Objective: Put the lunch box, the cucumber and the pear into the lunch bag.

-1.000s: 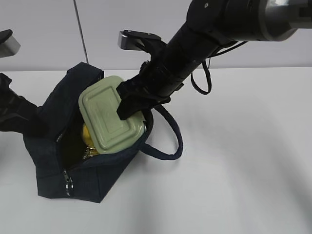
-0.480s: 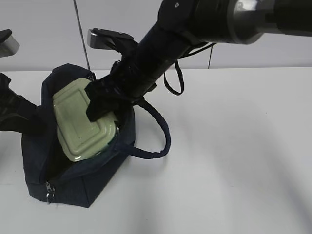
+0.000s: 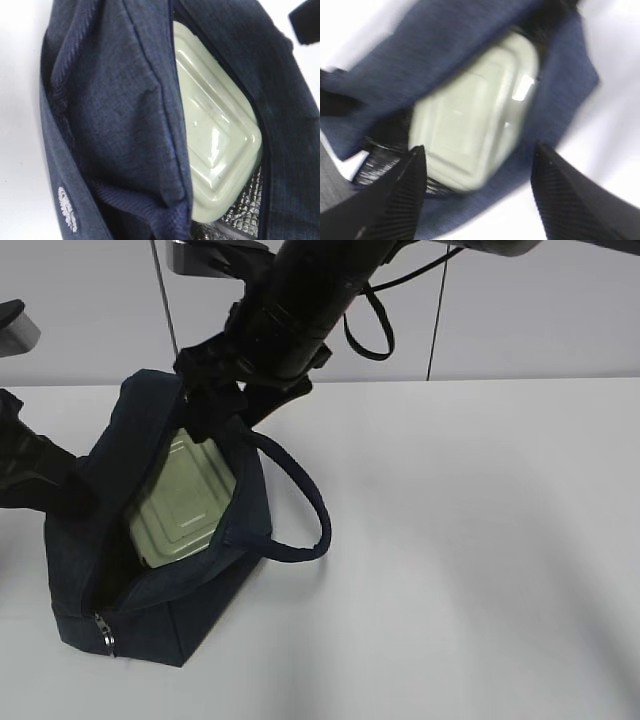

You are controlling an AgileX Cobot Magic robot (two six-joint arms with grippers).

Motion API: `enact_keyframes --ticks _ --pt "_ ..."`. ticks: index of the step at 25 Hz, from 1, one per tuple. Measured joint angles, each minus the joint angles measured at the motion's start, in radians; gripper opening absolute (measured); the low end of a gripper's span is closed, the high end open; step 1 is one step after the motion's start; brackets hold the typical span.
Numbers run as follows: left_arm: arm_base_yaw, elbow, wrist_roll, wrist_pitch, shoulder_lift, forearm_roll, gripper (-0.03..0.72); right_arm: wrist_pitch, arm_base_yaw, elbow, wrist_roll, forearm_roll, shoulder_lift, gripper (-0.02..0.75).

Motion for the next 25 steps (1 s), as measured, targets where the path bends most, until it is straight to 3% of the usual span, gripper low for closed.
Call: enact_keyframes --ticks 4,12,14,17,18,25 --pt "0.000 0.000 0.000 0.000 0.000 0.000 -0.016 0.062 0.000 0.000 0.053 -0.080 0.005 0.499" --pt "0.000 0.000 0.000 -0.001 0.000 0.000 -0.016 0.065 0.000 -0.001 0.058 -0.039 0.064 0.472" --pt "0.000 0.000 0.000 -0.001 0.000 0.000 -0.016 0.065 0.000 -0.001 0.060 -0.030 0.081 0.360" --pt "0.000 0.000 0.000 -0.002 0.000 0.000 -0.016 0.071 0.000 -0.001 0.056 -0.037 0.087 0.080" --pt "0.000 0.000 0.000 -0.002 0.000 0.000 -0.016 0.069 0.000 -0.001 0.056 -0.041 0.087 0.043" --pt "-0.004 -0.071 0.000 0.016 0.001 0.001 -0.016 0.066 -0.010 -0.001 0.052 -0.087 0.000 0.007"
